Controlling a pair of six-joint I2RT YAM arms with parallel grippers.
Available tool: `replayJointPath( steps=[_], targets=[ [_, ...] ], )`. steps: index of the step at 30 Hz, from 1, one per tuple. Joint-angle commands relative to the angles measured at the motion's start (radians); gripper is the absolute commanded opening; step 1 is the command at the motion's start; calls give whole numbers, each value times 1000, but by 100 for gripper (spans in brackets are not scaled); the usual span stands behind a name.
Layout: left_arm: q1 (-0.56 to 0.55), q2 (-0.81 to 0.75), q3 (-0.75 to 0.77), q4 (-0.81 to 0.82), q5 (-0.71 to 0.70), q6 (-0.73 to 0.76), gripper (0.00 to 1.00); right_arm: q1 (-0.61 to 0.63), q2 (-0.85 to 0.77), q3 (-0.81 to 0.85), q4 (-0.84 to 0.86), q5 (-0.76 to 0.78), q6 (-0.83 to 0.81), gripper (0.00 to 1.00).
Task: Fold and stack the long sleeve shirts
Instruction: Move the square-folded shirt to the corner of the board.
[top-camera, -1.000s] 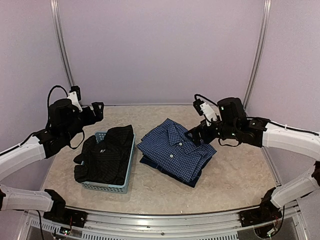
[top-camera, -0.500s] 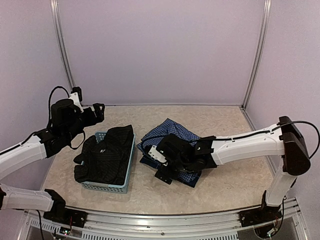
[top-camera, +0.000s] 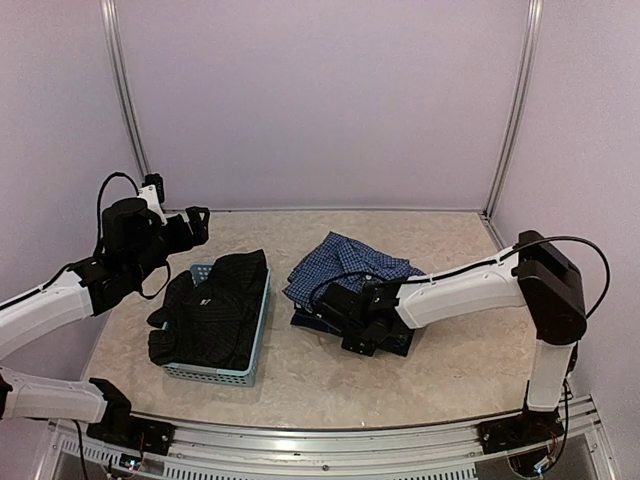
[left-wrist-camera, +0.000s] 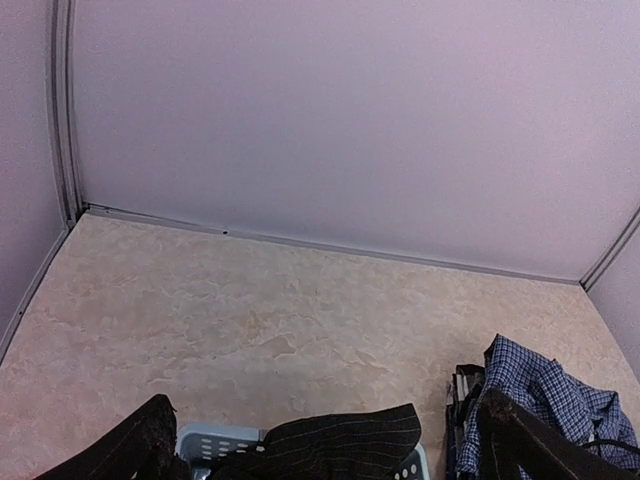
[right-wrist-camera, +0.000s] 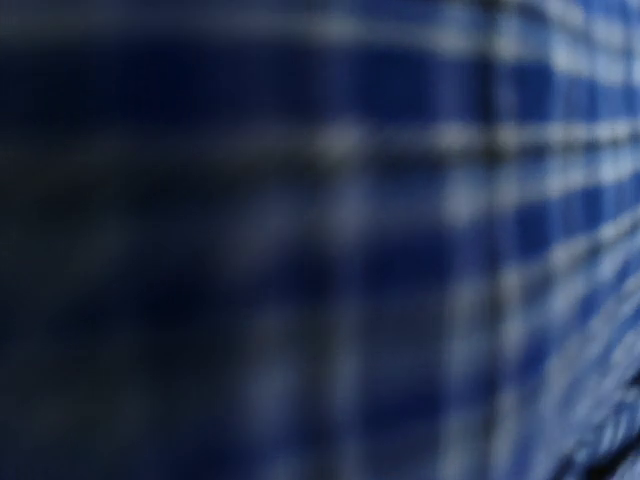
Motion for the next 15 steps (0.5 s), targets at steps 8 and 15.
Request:
replayJointPath(
  steps=[8, 15],
  targets=[
    [-5, -16, 26, -17, -5, 6, 99, -387, -82, -65, -63, 118, -1, 100],
    [-4, -16, 23, -15, -8, 7, 99, -187, -147, -13, 31, -153, -32, 99]
  ],
)
